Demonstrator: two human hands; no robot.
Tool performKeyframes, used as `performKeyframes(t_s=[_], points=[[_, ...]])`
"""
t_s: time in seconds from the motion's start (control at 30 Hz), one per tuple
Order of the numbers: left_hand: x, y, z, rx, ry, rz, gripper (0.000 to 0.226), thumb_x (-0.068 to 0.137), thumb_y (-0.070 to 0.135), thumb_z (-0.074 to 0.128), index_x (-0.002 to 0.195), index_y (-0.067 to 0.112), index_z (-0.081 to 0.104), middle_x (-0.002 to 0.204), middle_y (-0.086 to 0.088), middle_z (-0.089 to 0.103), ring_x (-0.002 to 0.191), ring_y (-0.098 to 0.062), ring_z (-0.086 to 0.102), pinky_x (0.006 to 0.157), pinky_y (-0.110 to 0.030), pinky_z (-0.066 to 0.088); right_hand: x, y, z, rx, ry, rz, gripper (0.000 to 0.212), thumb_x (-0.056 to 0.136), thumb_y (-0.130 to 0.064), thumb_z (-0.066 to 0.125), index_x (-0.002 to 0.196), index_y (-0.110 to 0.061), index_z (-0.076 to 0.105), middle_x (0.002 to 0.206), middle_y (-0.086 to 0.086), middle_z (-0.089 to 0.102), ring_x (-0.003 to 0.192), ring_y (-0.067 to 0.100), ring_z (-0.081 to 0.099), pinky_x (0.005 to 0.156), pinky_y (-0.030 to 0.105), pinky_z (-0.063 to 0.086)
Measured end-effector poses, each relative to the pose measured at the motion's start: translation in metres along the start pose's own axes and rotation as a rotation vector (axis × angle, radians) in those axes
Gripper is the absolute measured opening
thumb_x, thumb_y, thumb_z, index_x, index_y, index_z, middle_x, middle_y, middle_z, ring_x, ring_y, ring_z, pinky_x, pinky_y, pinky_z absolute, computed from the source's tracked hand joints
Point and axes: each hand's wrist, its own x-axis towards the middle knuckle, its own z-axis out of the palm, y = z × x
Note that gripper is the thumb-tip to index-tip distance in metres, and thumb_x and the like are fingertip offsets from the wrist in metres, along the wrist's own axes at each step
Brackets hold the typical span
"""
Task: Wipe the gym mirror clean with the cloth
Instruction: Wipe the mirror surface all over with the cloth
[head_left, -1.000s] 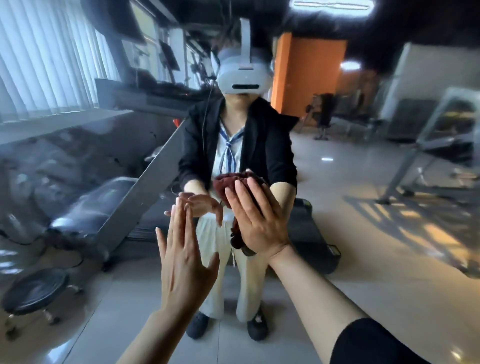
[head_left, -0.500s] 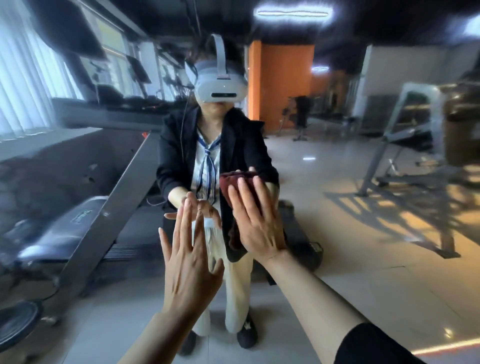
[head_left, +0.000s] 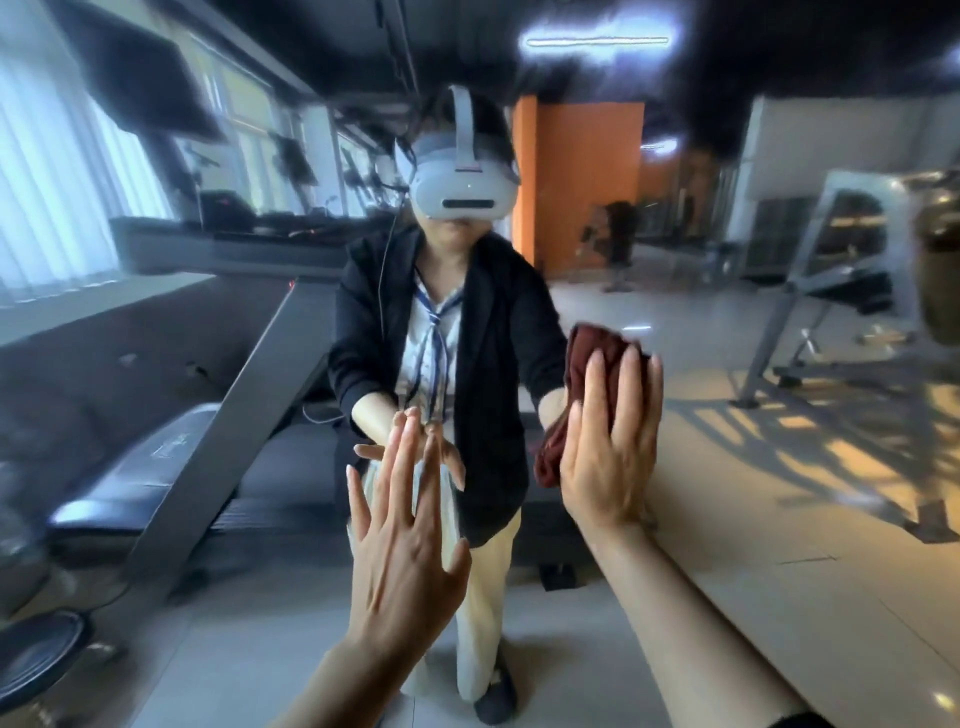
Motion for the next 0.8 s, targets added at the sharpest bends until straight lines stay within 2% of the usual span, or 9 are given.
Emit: performKeyframes(t_s=[0.1,0.17,0.2,0.3,0.43,0.57,0.67,0.73,0.8], points=[[-0.011,-0.001,0.008,0.04,-0.035,-0.011,0.108,0.064,0.015,0.082,0.157,0.007,0.026,0.167,-0.009,0.012,0.155,-0.024,0.007,0.118,-0.061,0.007,-0.073,-0.002,-0.011,-0.013,-0.121,-0.038,0.04,0.108,-0.019,0.042,0.145,-0.002,0.042,0.151,0.022,0.03,0.143,0.045,0.023,0.122,0.05,0.023],[-0.017,-0.004,0.008,0.063,-0.049,-0.019,0.103,0.067,0.019,0.077,0.157,0.009,0.027,0.167,-0.007,0.011,0.155,-0.022,0.004,0.117,-0.062,0.008,-0.098,-0.014,-0.013,0.017,-0.154,0.031,0.041,0.108,-0.02,0.041,0.146,-0.003,0.04,0.153,0.02,0.026,0.144,0.045,0.023,0.118,0.054,0.029],[-0.019,-0.006,0.008,0.079,-0.043,-0.025,0.098,0.068,0.021,0.073,0.156,0.01,0.03,0.167,-0.007,0.011,0.155,-0.02,0.002,0.116,-0.063,0.009,-0.097,-0.023,-0.009,0.032,-0.144,0.097,0.041,0.107,-0.019,0.042,0.145,-0.002,0.042,0.152,0.021,0.028,0.143,0.046,0.024,0.115,0.057,0.033],[-0.021,-0.016,0.005,0.081,-0.021,-0.078,0.102,0.062,0.008,0.085,0.152,0.012,0.039,0.164,-0.011,0.018,0.154,-0.023,0.007,0.117,-0.064,0.009,-0.057,-0.063,0.011,0.086,-0.094,0.182,0.043,0.103,-0.014,0.05,0.145,-0.003,0.043,0.15,0.021,0.033,0.143,0.046,0.026,0.113,0.062,0.034],[-0.018,-0.029,-0.002,0.098,0.055,-0.123,0.087,0.067,0.007,0.083,0.145,0.01,0.047,0.162,-0.015,0.023,0.15,-0.033,0.019,0.118,-0.063,0.013,-0.024,-0.112,0.027,0.182,-0.1,-0.088,0.052,0.1,-0.019,0.056,0.149,-0.011,0.041,0.152,0.012,0.035,0.146,0.035,0.022,0.122,0.052,0.021],[-0.013,-0.029,-0.004,0.074,0.117,-0.066,0.064,0.074,0.013,0.064,0.136,0.015,0.049,0.16,-0.014,0.025,0.15,-0.029,0.017,0.115,-0.068,0.02,-0.066,-0.095,0.018,0.175,-0.198,-0.337,0.066,0.093,-0.025,0.063,0.153,-0.015,0.038,0.156,0.007,0.035,0.147,0.029,0.027,0.122,0.048,0.025],[-0.005,-0.016,0.0,0.03,0.142,-0.006,0.064,0.072,0.011,0.065,0.134,0.016,0.051,0.161,-0.011,0.025,0.153,-0.022,0.013,0.116,-0.066,0.019,-0.089,-0.042,0.004,0.057,-0.198,-0.274,0.066,0.094,-0.026,0.058,0.155,-0.016,0.034,0.156,0.01,0.031,0.145,0.032,0.026,0.121,0.05,0.024],[0.001,-0.002,0.006,0.016,0.138,0.038,0.065,0.075,0.012,0.066,0.138,0.014,0.053,0.162,-0.008,0.022,0.154,-0.016,0.008,0.121,-0.059,0.012,-0.09,-0.002,-0.006,0.036,-0.127,-0.125,0.048,0.104,-0.024,0.046,0.15,-0.015,0.039,0.153,0.015,0.032,0.143,0.036,0.027,0.12,0.051,0.025],[0.008,0.015,0.013,0.022,0.105,0.095,0.065,0.075,0.013,0.066,0.139,0.011,0.054,0.162,-0.01,0.022,0.154,-0.019,0.009,0.124,-0.049,0.002,-0.085,0.025,-0.014,0.023,-0.068,0.06,0.041,0.108,-0.022,0.038,0.147,-0.01,0.039,0.149,0.02,0.033,0.142,0.042,0.028,0.121,0.051,0.024]])
